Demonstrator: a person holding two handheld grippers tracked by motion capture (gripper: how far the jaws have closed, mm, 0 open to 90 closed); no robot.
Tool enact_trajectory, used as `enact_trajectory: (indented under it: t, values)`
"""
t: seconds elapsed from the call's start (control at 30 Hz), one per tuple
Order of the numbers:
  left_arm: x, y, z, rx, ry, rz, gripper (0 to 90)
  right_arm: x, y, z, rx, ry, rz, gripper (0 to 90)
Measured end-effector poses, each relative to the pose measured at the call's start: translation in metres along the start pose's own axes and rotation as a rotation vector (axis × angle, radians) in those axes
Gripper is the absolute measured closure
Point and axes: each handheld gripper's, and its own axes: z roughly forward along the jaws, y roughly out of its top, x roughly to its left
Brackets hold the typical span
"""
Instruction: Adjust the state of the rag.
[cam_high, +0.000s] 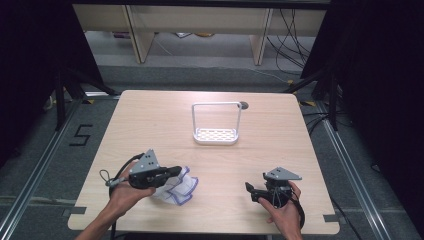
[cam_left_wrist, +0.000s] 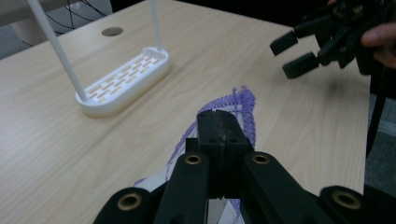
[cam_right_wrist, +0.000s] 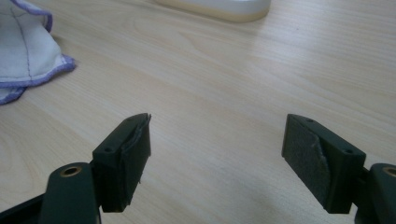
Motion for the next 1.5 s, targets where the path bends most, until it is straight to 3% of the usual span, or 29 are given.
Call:
enact_trajectory:
  t: [0.03,0.07,0.1,0.2,0.27,0.33,0.37,0.4,0.43,0.47,0.5,0.63,0.7,0.9,1.1,1.13,1.4,1.47,1.5]
  values:
    - [0.003,0.003,-0.004,-0.015,0.001,-0.011,89.5,0.001,0.0,0.0,-0.001,0.007,0.002,24.9]
    - [0.005,0.005,-0.008,-0.025,0.004,-0.017,89.5,0.005,0.0,-0.001,0.022,0.008,0.038,24.9]
    - [0.007,0.008,-0.012,-0.035,0.008,-0.019,89.5,0.003,0.001,0.0,0.007,0.011,0.006,25.2]
    - [0.015,0.01,-0.024,-0.075,0.015,-0.047,89.5,0.008,0.004,0.003,0.007,0.046,0.009,25.5]
    - [0.02,0.008,-0.03,-0.087,0.015,-0.069,89.5,0.013,0.008,0.006,-0.011,0.058,-0.021,26.6]
    - [0.022,0.007,-0.033,-0.089,0.019,-0.084,89.5,0.016,0.01,0.008,-0.003,0.071,-0.022,26.7]
    - [0.025,0.004,-0.034,-0.097,0.016,-0.089,89.5,0.023,0.013,0.01,0.0,0.089,0.009,27.4]
    - [0.026,0.002,-0.037,-0.094,0.027,-0.102,89.5,0.024,0.016,0.014,-0.002,0.1,-0.037,28.3]
    - [0.028,-0.004,-0.042,-0.101,0.023,-0.116,89.5,0.035,0.022,0.022,-0.002,0.124,-0.067,28.7]
    - [0.028,-0.004,-0.042,-0.101,0.023,-0.116,89.5,0.035,0.022,0.022,-0.002,0.124,-0.067,28.7]
    - [0.031,-0.009,-0.046,-0.107,0.027,-0.131,89.5,0.045,0.029,0.029,0.016,0.149,-0.097,30.1]
    - [0.035,-0.016,-0.054,-0.113,0.032,-0.155,89.5,0.062,0.039,0.041,0.029,0.171,-0.121,31.7]
    - [0.038,-0.022,-0.058,-0.121,0.043,-0.174,89.5,0.077,0.048,0.056,0.036,0.197,-0.163,33.6]
    - [0.044,-0.031,-0.065,-0.126,0.067,-0.201,89.5,0.099,0.062,0.085,0.052,0.204,-0.235,39.8]
    - [0.05,-0.039,-0.07,-0.13,0.077,-0.218,89.5,0.111,0.063,0.11,0.108,0.209,-0.245,45.3]
    - [0.05,-0.039,-0.07,-0.13,0.077,-0.218,89.5,0.112,0.063,0.113,0.106,0.216,-0.27,45.5]
    - [0.054,-0.05,-0.08,-0.127,0.112,-0.234,89.5,0.13,0.062,0.126,0.151,0.225,-0.293,46.8]
    - [0.055,-0.058,-0.083,-0.131,0.118,-0.252,89.5,0.133,0.06,0.133,0.154,0.222,-0.323,49.4]
    - [0.055,-0.058,-0.083,-0.131,0.118,-0.252,89.5,0.134,0.059,0.134,0.165,0.226,-0.313,51.6]
